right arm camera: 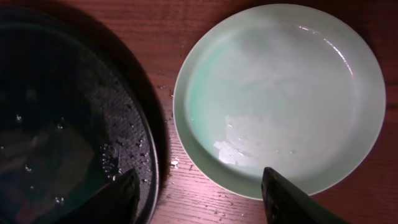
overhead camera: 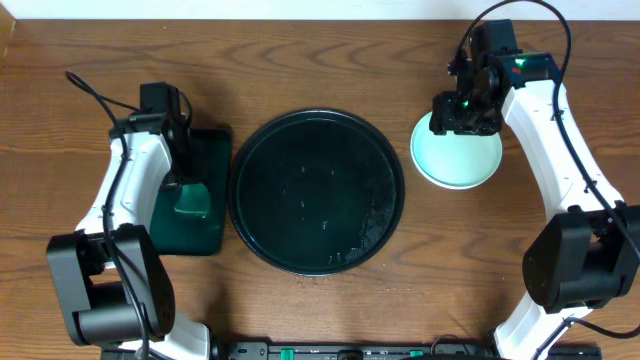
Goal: Clean dirty plates on tray and stack at the side
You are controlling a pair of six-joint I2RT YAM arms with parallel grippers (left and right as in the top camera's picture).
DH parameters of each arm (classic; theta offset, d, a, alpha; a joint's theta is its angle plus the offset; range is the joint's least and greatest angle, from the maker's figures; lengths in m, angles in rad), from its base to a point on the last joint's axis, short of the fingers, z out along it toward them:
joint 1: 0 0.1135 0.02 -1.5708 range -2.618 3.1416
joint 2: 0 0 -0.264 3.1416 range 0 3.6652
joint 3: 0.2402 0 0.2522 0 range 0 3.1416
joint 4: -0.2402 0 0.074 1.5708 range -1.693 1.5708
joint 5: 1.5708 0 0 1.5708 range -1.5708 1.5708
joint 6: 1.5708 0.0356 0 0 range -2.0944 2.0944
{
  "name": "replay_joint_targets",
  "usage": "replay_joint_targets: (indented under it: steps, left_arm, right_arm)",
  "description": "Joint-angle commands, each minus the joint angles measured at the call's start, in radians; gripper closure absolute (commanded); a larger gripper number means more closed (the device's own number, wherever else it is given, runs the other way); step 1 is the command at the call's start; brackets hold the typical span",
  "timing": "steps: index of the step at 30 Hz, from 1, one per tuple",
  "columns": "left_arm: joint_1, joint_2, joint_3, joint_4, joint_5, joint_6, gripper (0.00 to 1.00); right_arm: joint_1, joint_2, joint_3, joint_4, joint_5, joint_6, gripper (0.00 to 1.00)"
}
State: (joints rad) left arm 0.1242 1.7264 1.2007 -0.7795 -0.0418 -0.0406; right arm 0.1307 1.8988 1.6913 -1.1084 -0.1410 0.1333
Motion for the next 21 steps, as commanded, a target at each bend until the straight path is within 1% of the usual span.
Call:
replay_joint_targets:
  steps: [1,3,5,6,7,9,10,15,21]
  left_arm:
    - [0.006,-0.003,-0.019,0.004,-0.019,0.011,0.44]
    - [0.006,-0.009,-0.011,-0.014,-0.016,0.009,0.40]
    - [0.006,-0.034,0.056,-0.094,0.012,0.009,0.36]
    - [0.006,-0.050,0.093,-0.130,0.012,0.009,0.33]
    - [0.006,-0.071,0.132,-0.165,0.012,-0.002,0.32]
    - [0.006,-0.108,0.189,-0.208,0.012,-0.032,0.32]
    - [0.006,-0.139,0.211,-0.223,0.012,-0.054,0.31]
    - [0.006,-0.243,0.212,-0.222,0.011,-0.054,0.28]
    - [0.006,-0.273,0.212,-0.222,0.011,-0.054,0.28]
  right_arm:
    - [0.008,-0.014,0.015,-0.010,0.009,-0.019,0.36]
    - [0.008,-0.023,0.016,-0.010,0.009,-0.019,0.34]
    - [0.008,-0.045,0.019,-0.011,0.010,-0.035,0.27]
    - [0.007,-0.060,0.026,-0.011,0.010,-0.052,0.17]
    - [0.008,-0.069,0.031,-0.011,0.012,-0.060,0.11]
    - [0.008,-0.095,0.041,-0.011,0.033,-0.061,0.01]
    - [0.008,-0.115,0.047,-0.011,0.046,-0.061,0.01]
    - [0.008,-0.233,0.058,-0.010,0.116,-0.061,0.01]
    - [0.008,-0.431,0.058,-0.005,0.130,-0.061,0.01]
